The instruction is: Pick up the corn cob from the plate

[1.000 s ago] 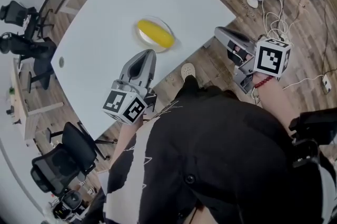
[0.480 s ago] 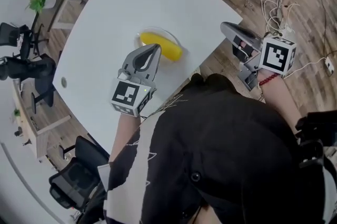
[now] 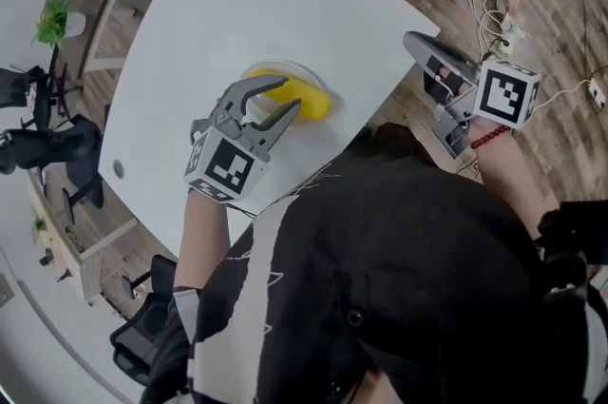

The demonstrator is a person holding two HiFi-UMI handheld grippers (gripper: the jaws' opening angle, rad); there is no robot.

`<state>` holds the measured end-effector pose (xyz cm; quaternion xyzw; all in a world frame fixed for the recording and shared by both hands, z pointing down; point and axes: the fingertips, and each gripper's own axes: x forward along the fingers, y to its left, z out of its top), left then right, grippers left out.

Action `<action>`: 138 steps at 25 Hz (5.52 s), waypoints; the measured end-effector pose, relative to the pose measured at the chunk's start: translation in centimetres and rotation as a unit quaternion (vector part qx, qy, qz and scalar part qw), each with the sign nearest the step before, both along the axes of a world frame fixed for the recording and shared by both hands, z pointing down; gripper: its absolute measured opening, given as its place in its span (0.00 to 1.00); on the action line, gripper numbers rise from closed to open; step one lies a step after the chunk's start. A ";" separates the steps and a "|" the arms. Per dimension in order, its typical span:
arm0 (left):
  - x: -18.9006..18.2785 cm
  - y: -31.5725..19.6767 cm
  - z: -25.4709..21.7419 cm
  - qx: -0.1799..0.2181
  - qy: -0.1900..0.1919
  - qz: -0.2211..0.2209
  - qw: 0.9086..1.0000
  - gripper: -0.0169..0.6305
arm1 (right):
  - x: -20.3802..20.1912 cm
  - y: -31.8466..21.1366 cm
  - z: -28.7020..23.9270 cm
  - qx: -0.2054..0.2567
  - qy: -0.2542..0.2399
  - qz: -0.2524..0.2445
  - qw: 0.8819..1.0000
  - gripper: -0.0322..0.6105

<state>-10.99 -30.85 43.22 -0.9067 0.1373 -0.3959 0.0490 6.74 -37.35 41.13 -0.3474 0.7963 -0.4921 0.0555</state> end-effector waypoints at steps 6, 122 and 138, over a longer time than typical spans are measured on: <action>-0.1 1.8 1.5 -0.013 -0.044 0.093 0.995 0.32 | 0.4 0.2 1.2 -0.010 0.004 0.008 1.000 0.07; -4.1 46.6 -1.9 -0.007 0.374 -0.544 0.751 0.44 | -9.9 42.0 5.2 -0.091 0.032 -0.247 0.964 0.07; -3.6 47.3 -2.6 -0.005 0.400 -0.536 0.744 0.44 | -8.6 42.9 4.8 -0.083 0.052 -0.231 0.968 0.07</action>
